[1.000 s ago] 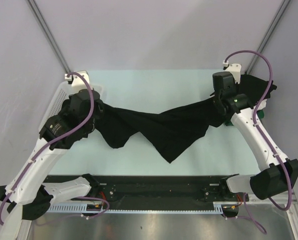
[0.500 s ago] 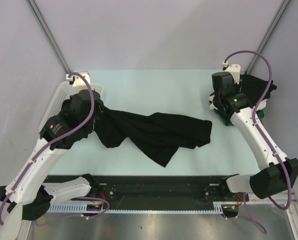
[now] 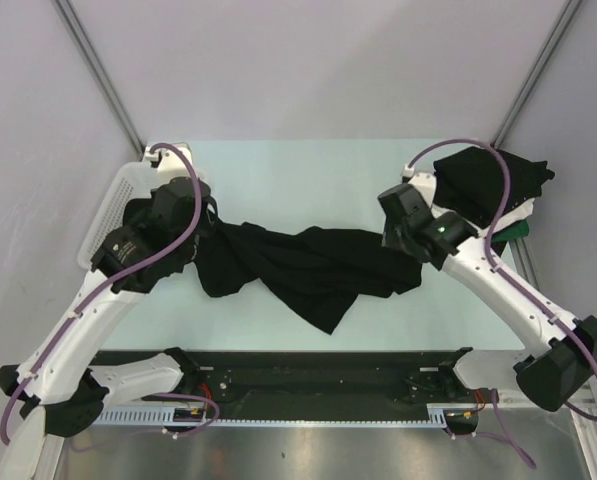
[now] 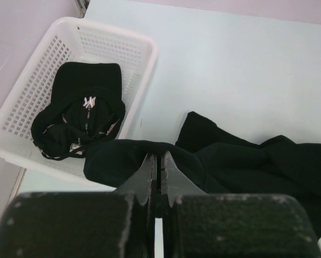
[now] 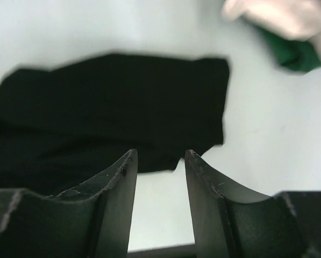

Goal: Fold and stack the t-shirts
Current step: Flatten out the tshirt

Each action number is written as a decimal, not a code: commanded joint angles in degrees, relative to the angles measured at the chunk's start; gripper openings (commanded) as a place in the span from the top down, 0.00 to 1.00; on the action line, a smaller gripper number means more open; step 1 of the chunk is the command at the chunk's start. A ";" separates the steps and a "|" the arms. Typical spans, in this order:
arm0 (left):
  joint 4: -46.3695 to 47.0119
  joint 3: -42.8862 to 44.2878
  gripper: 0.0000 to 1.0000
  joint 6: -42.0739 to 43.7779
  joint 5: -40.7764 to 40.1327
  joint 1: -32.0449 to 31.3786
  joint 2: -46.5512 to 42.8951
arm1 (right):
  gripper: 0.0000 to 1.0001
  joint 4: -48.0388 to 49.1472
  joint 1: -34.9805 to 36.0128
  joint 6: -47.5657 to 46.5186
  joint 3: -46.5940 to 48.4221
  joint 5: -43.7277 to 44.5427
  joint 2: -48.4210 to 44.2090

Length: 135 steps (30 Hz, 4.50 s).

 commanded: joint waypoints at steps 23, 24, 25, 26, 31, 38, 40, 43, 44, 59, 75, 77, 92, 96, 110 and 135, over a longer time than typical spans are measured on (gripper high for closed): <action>0.07 3.03 1.00 0.17 0.27 0.44 0.18 | 0.48 6.36 20.43 15.36 -11.25 -8.07 13.77; 0.07 3.12 1.00 0.34 0.27 0.44 0.26 | 0.49 6.45 20.69 15.27 -11.25 -8.42 14.12; 0.07 3.20 1.00 0.52 0.27 0.44 0.44 | 0.48 6.54 21.04 15.27 -11.25 -8.77 14.39; 0.07 3.47 1.00 0.52 0.27 0.44 0.44 | 0.48 6.45 21.13 15.27 -11.25 -9.03 14.74; 0.15 4.17 1.00 1.22 0.45 0.44 1.06 | 0.48 7.06 22.36 15.45 -11.43 -11.14 17.29; -0.46 4.96 1.00 1.49 0.45 0.44 1.23 | 0.47 9.08 24.21 16.41 -12.57 -12.46 17.73; -0.55 4.96 1.00 1.66 0.45 0.44 1.14 | 0.46 10.14 24.65 16.68 -13.80 -12.73 17.12; -0.64 4.88 1.00 2.01 0.62 0.44 1.15 | 0.46 12.07 25.44 17.20 -15.47 -13.08 16.67; -0.72 4.96 1.00 2.10 0.71 0.44 1.14 | 0.46 12.95 25.62 17.29 -15.82 -13.17 16.76; -0.99 5.75 1.00 2.81 0.98 0.44 1.50 | 0.45 18.14 27.37 18.96 -19.17 -16.86 17.81; -1.08 5.58 1.00 2.81 0.54 0.44 0.97 | 0.46 19.63 27.90 18.26 -19.25 -18.44 20.89; -1.08 5.58 1.00 2.72 0.62 0.44 1.06 | 0.46 19.72 27.90 18.17 -19.25 -18.44 21.42; -0.99 6.37 1.00 2.45 0.89 0.44 2.02 | 0.50 19.46 27.90 17.38 -19.25 -20.46 24.67; -0.90 6.10 1.00 1.84 0.98 0.44 2.02 | 0.51 19.63 27.90 17.12 -19.34 -21.34 25.37; -1.34 6.02 1.00 1.58 1.33 0.44 1.85 | 0.59 19.81 27.73 17.38 -20.48 -22.83 25.64; 2.51 4.44 1.00 3.68 -0.87 0.44 2.20 | 1.00 9.80 15.70 8.95 -14.43 -14.14 6.05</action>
